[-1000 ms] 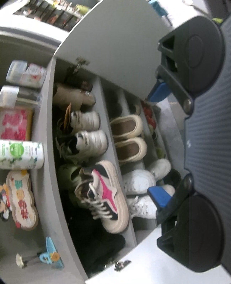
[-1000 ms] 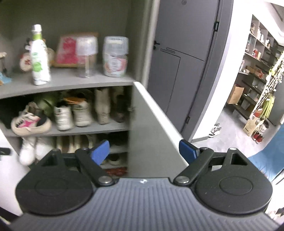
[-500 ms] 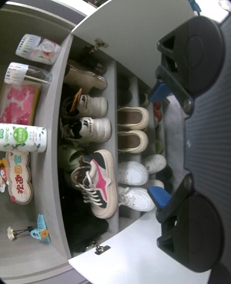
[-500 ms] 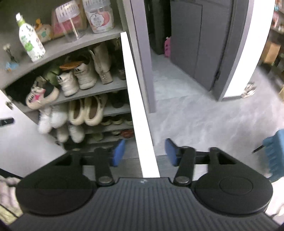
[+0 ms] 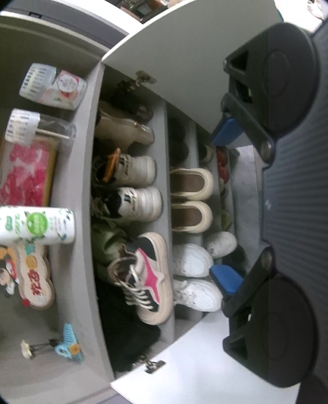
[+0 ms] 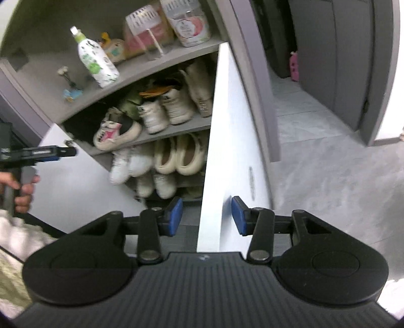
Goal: Organize scattered shoes
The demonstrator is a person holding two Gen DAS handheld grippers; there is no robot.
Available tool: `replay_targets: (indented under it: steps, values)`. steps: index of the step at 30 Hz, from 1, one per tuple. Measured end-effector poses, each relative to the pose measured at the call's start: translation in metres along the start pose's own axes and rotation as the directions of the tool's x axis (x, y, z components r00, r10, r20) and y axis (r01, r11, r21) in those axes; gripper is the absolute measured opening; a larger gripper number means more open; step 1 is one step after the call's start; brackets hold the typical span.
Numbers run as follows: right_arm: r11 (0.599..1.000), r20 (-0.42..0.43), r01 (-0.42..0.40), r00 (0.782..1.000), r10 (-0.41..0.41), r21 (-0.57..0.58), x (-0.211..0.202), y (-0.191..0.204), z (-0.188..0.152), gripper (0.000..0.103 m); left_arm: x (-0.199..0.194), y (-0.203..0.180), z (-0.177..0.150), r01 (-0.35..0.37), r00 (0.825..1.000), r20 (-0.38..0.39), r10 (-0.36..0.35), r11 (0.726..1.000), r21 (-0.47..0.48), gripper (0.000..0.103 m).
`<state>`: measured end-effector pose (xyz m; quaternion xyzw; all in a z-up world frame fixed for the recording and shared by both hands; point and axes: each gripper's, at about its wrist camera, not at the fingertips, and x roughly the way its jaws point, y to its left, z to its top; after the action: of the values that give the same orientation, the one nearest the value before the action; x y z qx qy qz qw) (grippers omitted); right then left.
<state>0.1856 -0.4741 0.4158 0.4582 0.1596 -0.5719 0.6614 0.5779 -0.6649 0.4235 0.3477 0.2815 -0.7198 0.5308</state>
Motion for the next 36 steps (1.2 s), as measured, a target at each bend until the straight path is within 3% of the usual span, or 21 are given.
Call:
replay_targets:
  steps: [8, 13, 18, 21, 24, 28, 30, 32, 36]
  values:
    - [0.962, 0.010, -0.205, 0.978, 0.206, 0.179, 0.038, 0.030, -0.006, 0.046, 0.010, -0.007, 0.006, 0.025, 0.998, 0.048, -0.032, 0.990, 0.142, 0.102]
    - [0.872, 0.101, -0.305, 0.952, 0.289, 0.383, 0.074, 0.051, -0.018, 0.041, 0.034, 0.018, 0.018, 0.062, 0.997, 0.028, -0.068, 0.982, 0.178, 0.102]
    - [0.799, 0.182, -0.336, 0.942, 0.283, 0.499, 0.111, 0.085, -0.021, 0.039, 0.054, 0.063, 0.037, 0.099, 0.995, -0.005, -0.100, 0.970, 0.224, 0.102]
    - [0.743, 0.242, -0.393, 0.919, 0.310, 0.542, 0.140, 0.112, -0.017, 0.038, 0.060, 0.093, 0.047, 0.117, 0.993, -0.010, -0.119, 0.957, 0.267, 0.102]
    - [0.692, 0.286, -0.451, 0.893, 0.348, 0.564, 0.177, 0.142, -0.007, 0.031, 0.064, 0.120, 0.057, 0.126, 0.991, 0.010, -0.136, 0.939, 0.320, 0.102]
    - [0.688, 0.298, -0.443, 0.897, 0.328, 0.575, 0.221, 0.179, 0.012, 0.027, 0.068, 0.155, 0.073, 0.119, 0.989, 0.040, -0.141, 0.932, 0.343, 0.102]
    - [0.663, 0.331, -0.436, 0.899, 0.288, 0.608, 0.246, 0.190, 0.021, 0.029, 0.071, 0.173, 0.080, 0.112, 0.989, 0.048, -0.136, 0.933, 0.341, 0.102]
    - [0.628, 0.369, -0.455, 0.888, 0.273, 0.631, 0.260, 0.193, 0.024, 0.029, 0.072, 0.189, 0.085, 0.110, 0.990, 0.048, -0.133, 0.938, 0.329, 0.102]
    - [0.603, 0.431, -0.468, 0.876, 0.217, 0.646, 0.276, 0.206, 0.029, 0.029, 0.073, 0.208, 0.086, 0.106, 0.991, 0.042, -0.126, 0.944, 0.312, 0.102]
